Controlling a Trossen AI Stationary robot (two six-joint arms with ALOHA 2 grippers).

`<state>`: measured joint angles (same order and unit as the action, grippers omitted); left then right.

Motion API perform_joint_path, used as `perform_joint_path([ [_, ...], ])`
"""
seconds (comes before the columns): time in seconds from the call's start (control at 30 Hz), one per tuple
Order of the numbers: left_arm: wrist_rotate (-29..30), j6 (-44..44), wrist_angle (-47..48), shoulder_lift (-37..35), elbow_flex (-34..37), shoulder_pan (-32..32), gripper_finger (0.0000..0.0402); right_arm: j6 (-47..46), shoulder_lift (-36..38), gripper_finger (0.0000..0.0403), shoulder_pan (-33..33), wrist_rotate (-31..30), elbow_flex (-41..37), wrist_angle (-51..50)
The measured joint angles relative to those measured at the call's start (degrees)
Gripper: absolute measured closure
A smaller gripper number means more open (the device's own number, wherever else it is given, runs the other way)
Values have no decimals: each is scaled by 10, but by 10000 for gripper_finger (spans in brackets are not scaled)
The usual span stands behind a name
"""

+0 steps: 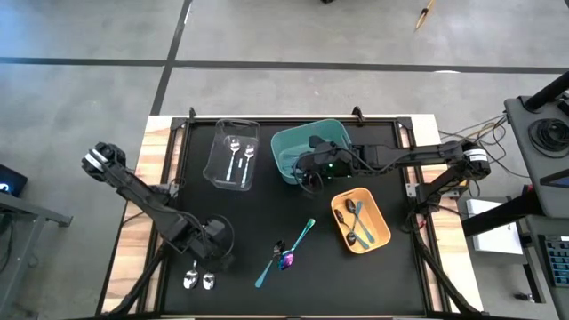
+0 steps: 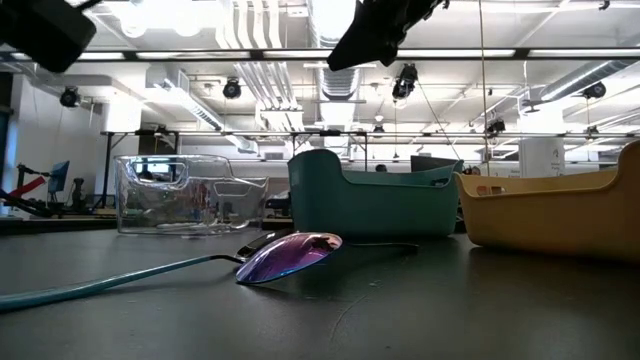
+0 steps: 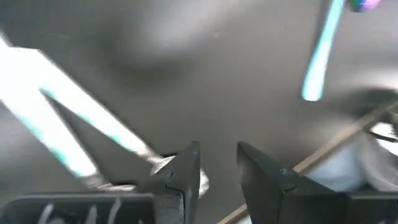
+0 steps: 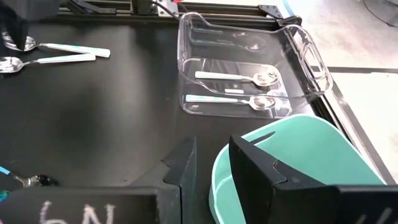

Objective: Sort silverware by color (type)
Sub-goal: Put the patterned blue spoon into the transparent bin

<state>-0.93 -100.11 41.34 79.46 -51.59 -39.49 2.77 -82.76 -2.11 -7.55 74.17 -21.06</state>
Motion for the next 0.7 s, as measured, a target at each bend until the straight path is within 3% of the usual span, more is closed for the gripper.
perform_joint_path([
  [0.13,0,28,89,29,-50,-5,321,1,0,316,0,0,0,0],
  [0.7,-11,-5,128,103,-53,-13,327,-2,-2,321,0,0,-3,-1],
])
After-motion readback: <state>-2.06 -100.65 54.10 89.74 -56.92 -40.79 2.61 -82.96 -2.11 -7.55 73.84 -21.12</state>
